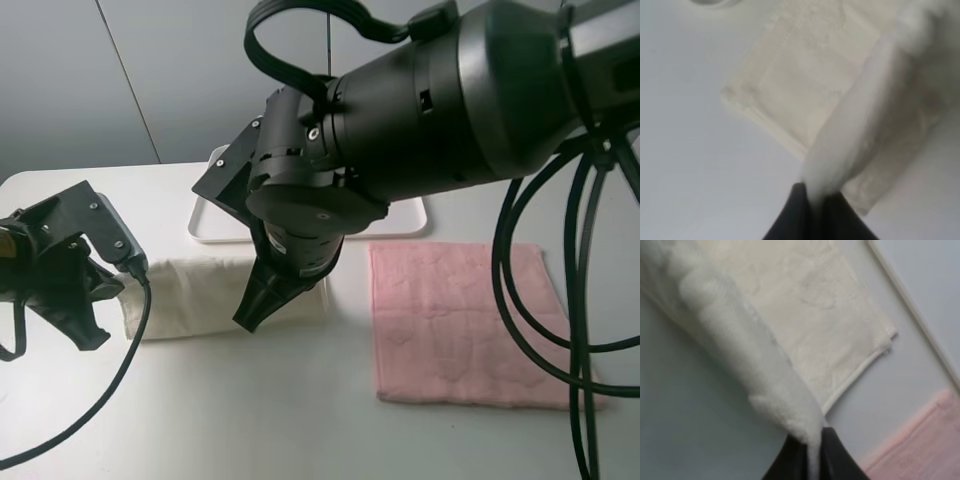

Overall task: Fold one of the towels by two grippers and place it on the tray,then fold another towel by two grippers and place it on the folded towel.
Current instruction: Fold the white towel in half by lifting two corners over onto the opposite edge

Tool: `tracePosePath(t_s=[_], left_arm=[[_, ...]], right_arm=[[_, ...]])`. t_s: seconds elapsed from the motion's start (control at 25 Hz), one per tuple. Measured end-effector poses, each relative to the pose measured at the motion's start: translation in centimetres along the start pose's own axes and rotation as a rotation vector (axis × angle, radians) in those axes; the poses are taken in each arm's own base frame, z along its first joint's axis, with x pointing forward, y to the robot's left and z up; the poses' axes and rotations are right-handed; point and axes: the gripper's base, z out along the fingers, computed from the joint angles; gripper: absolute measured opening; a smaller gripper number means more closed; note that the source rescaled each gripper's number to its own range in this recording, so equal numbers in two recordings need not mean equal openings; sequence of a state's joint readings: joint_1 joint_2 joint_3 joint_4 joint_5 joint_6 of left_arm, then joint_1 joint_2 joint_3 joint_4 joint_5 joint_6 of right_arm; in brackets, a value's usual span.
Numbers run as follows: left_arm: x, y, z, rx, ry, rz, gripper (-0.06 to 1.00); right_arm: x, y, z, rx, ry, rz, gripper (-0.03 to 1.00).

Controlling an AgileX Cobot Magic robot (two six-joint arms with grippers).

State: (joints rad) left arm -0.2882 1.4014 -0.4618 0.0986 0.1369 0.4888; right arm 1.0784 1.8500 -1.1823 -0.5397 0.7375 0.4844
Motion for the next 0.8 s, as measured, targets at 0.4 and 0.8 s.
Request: tracePosePath(t_s=[0.4,0.8], left_arm=[[0.1,-0.2,2.3,0.010,-0.005,-0.059,0.00],[0.8,1.0,3.3,-0.028,-0.016,-0.143,0.00]], right_arm=[[0.1,-1.5,4.3,0.033,0.016,0.114,0.00],[0.0,-2.1,6.1,0.001,-0.010,0.164,0.00]])
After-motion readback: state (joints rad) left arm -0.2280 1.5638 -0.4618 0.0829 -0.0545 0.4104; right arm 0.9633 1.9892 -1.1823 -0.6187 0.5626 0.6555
